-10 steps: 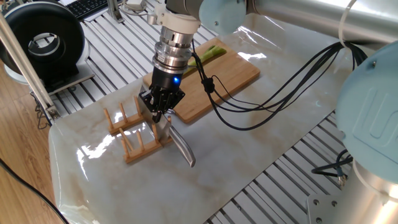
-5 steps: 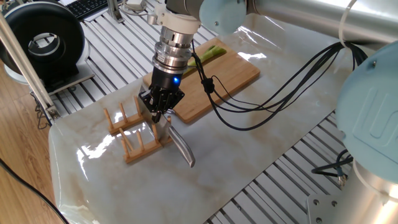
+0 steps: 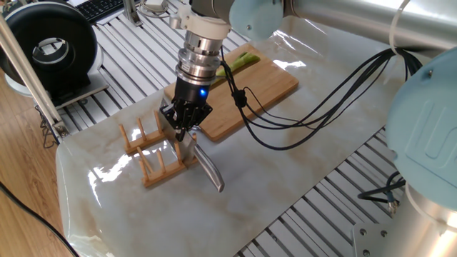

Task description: Chop the scallions

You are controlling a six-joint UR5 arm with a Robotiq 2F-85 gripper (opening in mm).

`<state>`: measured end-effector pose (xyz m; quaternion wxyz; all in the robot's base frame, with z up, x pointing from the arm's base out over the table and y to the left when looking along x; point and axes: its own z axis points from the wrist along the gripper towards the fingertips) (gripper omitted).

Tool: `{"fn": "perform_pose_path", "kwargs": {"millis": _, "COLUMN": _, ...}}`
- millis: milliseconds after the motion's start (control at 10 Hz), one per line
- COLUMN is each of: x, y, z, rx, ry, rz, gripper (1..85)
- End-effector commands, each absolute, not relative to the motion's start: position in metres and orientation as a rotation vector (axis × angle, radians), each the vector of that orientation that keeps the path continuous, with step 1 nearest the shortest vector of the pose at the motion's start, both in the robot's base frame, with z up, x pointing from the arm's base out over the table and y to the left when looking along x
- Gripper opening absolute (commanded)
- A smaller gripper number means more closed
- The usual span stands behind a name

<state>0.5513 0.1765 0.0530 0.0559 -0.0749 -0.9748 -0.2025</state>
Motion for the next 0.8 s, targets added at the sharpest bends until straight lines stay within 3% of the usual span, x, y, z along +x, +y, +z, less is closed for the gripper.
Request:
{"fn": "perform_pose_path", "kwargs": {"millis": 0, "x": 0.550, "y": 0.177, "z": 0.060, "rx": -0.237, "ry": -2.944, "rz": -0.629, "gripper": 1.3}}
{"fn": "perform_pose_path", "kwargs": {"millis": 300, "x": 0.552, "y": 0.178, "z": 0.084, "rx": -0.225, "ry": -2.927, "rz": -0.675, "gripper": 1.3}}
{"fn": "perform_pose_path", "kwargs": {"millis": 700, "x": 0.571, "y": 0.156, "z": 0.115, "rx": -0.203, "ry": -2.960, "rz": -0.582, "gripper": 1.3}}
